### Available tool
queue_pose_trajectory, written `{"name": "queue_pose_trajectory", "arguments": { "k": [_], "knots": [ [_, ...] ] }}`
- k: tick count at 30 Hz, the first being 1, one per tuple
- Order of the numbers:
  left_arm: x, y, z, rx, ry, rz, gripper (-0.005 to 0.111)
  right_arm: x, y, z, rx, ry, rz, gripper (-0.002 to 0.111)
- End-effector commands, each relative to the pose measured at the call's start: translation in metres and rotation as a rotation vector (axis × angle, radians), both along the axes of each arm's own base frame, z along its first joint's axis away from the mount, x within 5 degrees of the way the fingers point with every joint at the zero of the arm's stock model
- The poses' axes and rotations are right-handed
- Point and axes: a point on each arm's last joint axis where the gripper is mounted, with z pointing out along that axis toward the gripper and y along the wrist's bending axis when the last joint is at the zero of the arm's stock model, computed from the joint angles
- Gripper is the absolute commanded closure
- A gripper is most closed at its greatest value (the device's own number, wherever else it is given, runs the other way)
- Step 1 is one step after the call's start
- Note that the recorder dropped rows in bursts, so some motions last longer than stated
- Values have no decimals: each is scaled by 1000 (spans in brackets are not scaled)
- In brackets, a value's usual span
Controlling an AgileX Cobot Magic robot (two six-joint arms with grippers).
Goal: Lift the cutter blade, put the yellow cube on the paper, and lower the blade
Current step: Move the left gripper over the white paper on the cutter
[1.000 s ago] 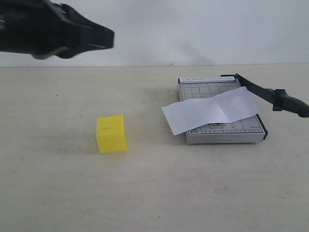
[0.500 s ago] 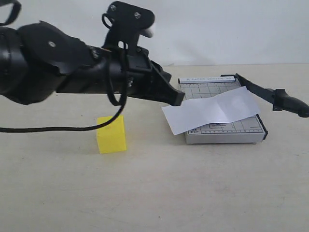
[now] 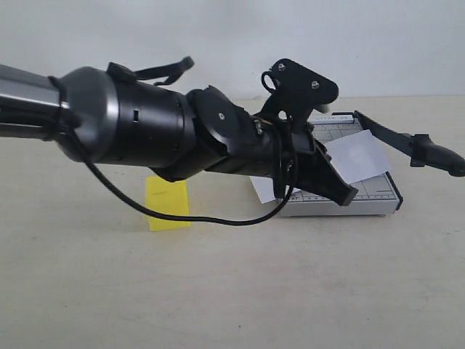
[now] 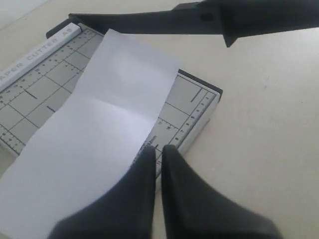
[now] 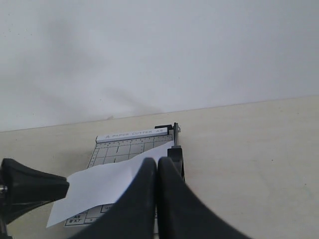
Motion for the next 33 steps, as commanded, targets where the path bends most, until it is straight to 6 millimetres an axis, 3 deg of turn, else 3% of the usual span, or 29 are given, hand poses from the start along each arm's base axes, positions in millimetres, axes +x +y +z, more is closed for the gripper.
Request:
{"name": "queue_pose_trajectory", "arguments": {
  "k": [1,7,19,33],
  "knots": [
    [14,-8,-12,10,-45,38,102,0,-1,0,-4,-7,-6,108],
    [29,-9,-19,18,-121,114,102,0,-1,0,-4,-7,-6,108],
    [44,-10,-66,91,-121,152,102,0,-1,0,-4,-7,-6,108],
    [59,1,-60,106,-180,193,102,-1,0,0,-4,-2,0,108]
  ]
}}
